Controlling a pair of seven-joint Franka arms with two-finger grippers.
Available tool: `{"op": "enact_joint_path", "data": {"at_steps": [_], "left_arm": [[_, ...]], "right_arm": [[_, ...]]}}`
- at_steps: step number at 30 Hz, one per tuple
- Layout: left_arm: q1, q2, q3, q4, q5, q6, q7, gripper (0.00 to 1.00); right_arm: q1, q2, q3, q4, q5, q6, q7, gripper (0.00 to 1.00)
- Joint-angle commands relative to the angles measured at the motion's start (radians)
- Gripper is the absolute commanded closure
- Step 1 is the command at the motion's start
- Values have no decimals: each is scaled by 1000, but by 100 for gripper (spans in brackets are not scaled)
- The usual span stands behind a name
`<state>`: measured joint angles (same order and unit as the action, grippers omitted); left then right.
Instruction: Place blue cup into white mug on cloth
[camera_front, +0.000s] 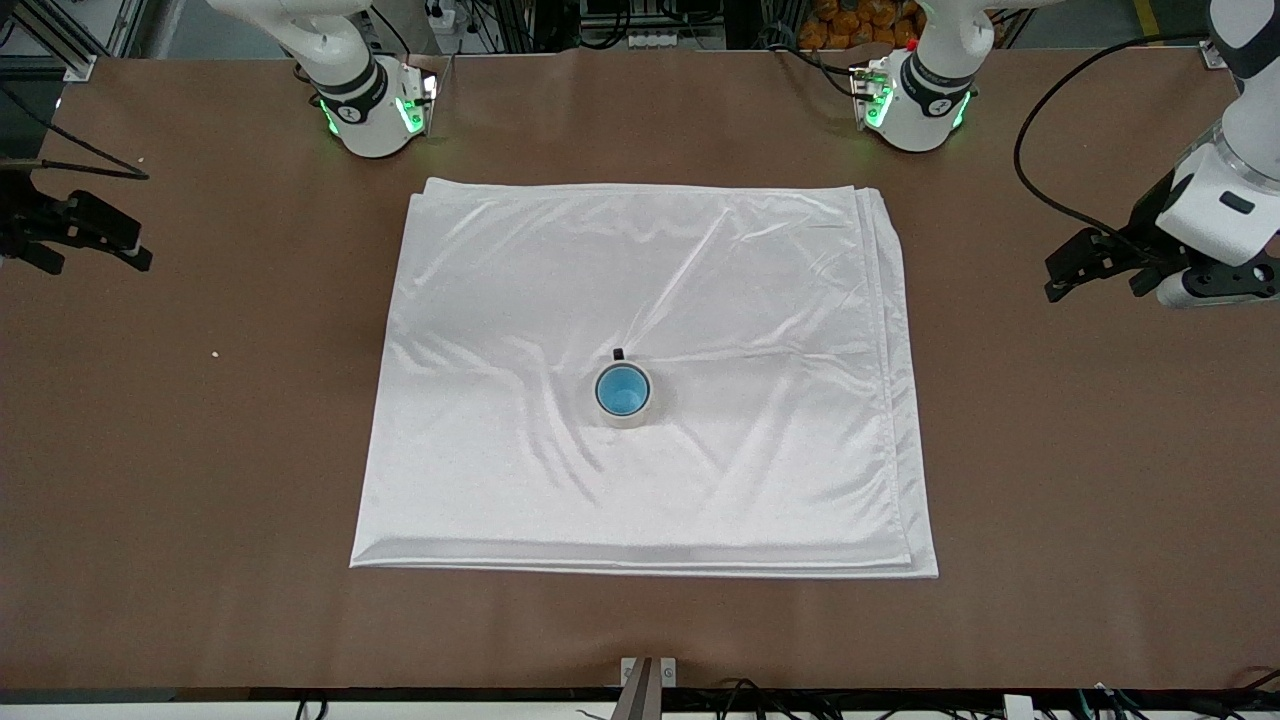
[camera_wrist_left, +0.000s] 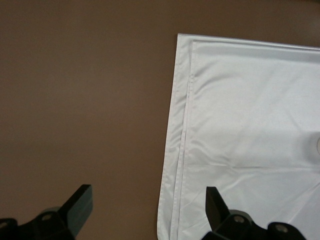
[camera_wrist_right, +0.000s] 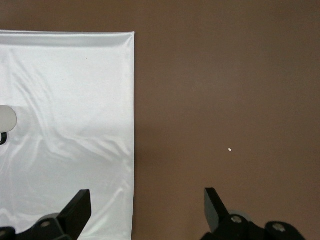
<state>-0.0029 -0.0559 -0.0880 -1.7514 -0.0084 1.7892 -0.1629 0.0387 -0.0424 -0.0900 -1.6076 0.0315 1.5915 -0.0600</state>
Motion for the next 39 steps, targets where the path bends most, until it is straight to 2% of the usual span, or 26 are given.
{"op": "enact_joint_path", "data": {"at_steps": [1, 39], "left_arm": [[0, -2, 7, 13, -15, -7, 20, 0], [12, 10, 8, 7, -15, -40, 13, 0]], "right_arm": [[-16, -22, 15, -12, -7, -7, -8, 0], [-20, -19, 13, -15, -36, -7, -11, 0]]}}
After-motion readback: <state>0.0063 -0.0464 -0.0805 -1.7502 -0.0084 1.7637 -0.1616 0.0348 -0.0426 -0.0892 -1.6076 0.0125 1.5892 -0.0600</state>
